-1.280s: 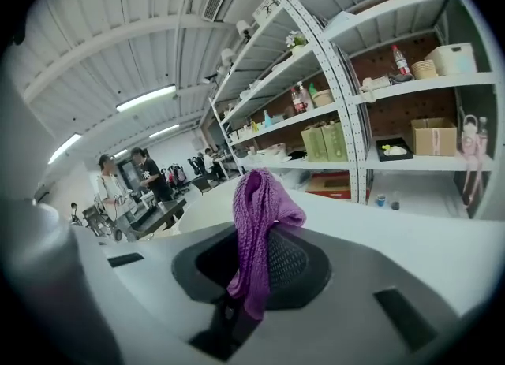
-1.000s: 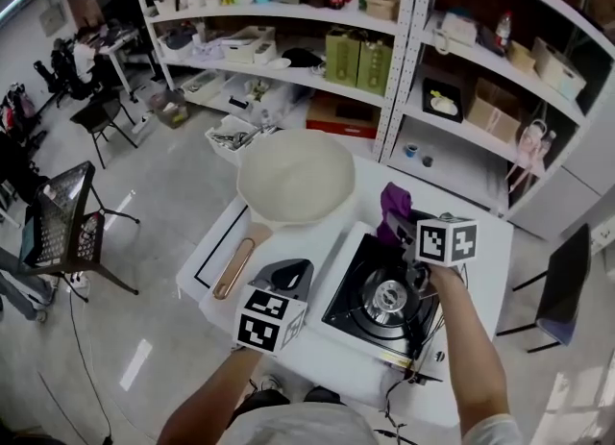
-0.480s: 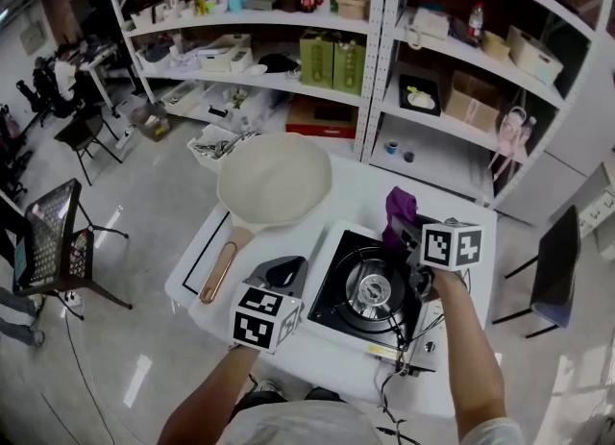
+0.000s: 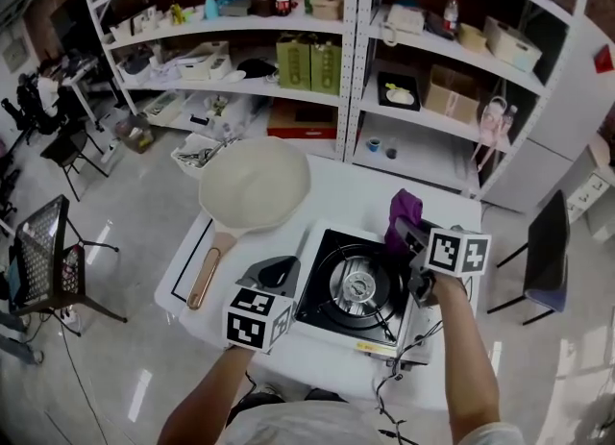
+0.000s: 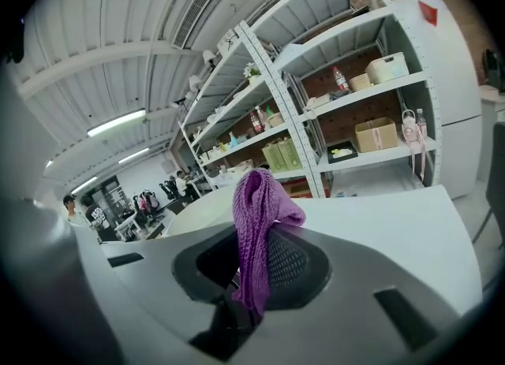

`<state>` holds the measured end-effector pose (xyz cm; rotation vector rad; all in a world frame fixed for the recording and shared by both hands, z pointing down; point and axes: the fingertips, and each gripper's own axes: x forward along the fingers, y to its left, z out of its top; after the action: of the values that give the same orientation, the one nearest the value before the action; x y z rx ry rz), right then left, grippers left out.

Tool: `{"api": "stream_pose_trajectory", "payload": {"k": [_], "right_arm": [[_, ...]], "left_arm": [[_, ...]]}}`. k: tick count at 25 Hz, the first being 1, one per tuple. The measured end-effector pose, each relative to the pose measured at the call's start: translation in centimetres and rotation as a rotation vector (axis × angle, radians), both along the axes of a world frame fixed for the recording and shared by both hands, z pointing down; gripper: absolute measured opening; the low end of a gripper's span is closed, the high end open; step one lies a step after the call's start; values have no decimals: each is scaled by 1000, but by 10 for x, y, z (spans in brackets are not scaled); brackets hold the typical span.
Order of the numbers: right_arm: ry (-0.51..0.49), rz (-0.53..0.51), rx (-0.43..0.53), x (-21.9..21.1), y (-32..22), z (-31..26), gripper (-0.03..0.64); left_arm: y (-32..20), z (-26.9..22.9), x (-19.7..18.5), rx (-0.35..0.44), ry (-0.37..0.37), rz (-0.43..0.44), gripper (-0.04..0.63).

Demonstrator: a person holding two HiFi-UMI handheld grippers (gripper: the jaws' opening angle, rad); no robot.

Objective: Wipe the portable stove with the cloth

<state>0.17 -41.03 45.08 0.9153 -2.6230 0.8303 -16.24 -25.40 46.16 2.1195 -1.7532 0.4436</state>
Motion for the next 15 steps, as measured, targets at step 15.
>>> {"api": "stream_pose_trajectory", "payload": {"k": [15], "right_arm": [[-33, 119, -4, 74, -5, 1, 63]], "left_arm": [[-12, -1, 20, 2, 1, 28, 6]]}}
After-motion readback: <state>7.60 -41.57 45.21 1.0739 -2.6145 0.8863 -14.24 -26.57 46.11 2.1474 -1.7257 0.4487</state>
